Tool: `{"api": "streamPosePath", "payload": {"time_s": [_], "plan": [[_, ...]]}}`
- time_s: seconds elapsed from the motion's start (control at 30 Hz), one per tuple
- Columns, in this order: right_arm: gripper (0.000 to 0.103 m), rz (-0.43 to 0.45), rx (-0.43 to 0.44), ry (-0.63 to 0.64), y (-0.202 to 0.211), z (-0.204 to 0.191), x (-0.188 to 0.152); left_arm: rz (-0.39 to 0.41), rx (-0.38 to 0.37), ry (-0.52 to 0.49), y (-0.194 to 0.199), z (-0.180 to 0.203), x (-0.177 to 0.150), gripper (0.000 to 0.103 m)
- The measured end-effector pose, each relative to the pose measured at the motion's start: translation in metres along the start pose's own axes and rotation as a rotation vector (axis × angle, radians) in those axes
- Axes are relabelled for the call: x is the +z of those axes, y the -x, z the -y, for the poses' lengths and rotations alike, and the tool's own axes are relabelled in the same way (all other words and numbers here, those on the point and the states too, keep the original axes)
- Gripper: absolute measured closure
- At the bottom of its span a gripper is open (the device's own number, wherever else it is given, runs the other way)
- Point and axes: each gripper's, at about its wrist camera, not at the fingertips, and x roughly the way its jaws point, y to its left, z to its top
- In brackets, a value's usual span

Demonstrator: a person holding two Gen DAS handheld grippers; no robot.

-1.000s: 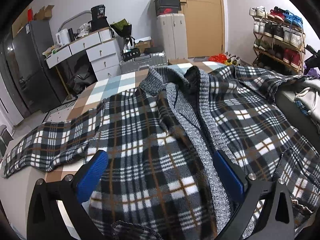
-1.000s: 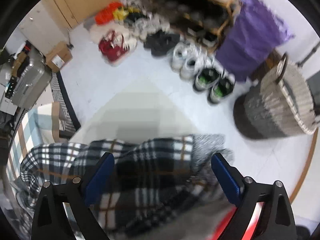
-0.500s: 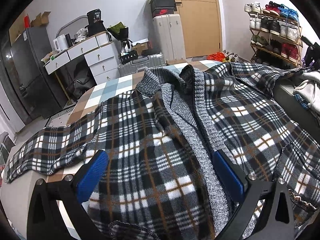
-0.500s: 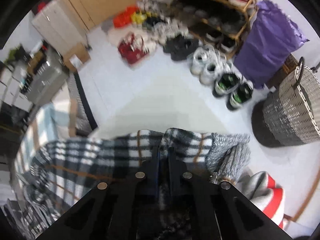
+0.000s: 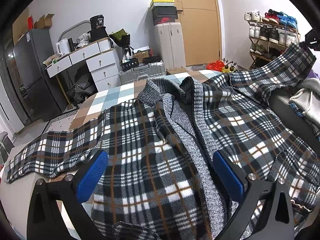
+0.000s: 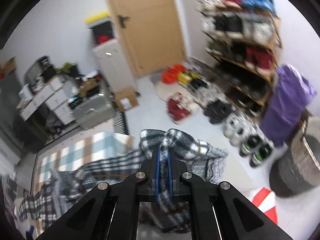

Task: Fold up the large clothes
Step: 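Grasp the grey knit front trim with the right gripper and lift it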

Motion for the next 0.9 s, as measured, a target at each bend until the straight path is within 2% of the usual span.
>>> {"api": "streamPosePath", "payload": {"time_s": [0.13,0.3,0.37,0.43,0.5,0.53,0.6,0.67,0.7,0.77,0.83,0.9], "plan": [[0.097,-0.020,0.059,0.119,0.019,-0.058,-0.026,0.011,-0.009,0.018,0.005,-0.005,0.000,0.001],[0.096,-0.242,0.009,0.195,-0.020,-0.094,-0.092,0.022,-0.028,0.023,0.012,-0.009,-0.002,0.001],[0.094,-0.366,0.025,0.185,-0.048,-0.096,-0.121,0.029,-0.028,0.022,0.014,-0.009,-0.003,0.001],[0.089,-0.428,0.046,0.137,-0.067,-0.090,-0.135,0.030,-0.029,0.019,0.014,-0.009,-0.002,0.001],[0.080,-0.481,0.104,0.058,-0.076,-0.080,-0.138,0.029,-0.034,0.019,0.014,-0.011,-0.002,0.001],[0.074,-0.484,0.132,0.018,-0.073,-0.076,-0.138,0.029,-0.034,0.019,0.014,-0.012,-0.003,0.001],[0.061,-0.431,0.189,-0.057,-0.059,-0.064,-0.127,0.027,-0.035,0.017,0.014,-0.012,-0.003,0.001],[0.021,-0.317,0.173,-0.076,-0.040,-0.050,-0.108,0.026,-0.038,0.016,0.013,-0.011,-0.002,0.001],[0.016,-0.271,0.151,-0.073,-0.034,-0.045,-0.101,0.026,-0.039,0.016,0.013,-0.012,-0.003,0.001],[0.013,-0.190,0.090,-0.052,-0.024,-0.036,-0.090,0.024,-0.041,0.013,0.012,-0.010,-0.003,0.001],[0.013,-0.195,0.005,-0.039,-0.032,-0.031,-0.083,0.026,-0.042,0.010,0.013,-0.010,-0.004,0.001],[0.013,-0.245,-0.031,-0.038,-0.046,-0.024,-0.086,0.026,-0.043,0.005,0.014,-0.009,-0.004,0.001]]}}
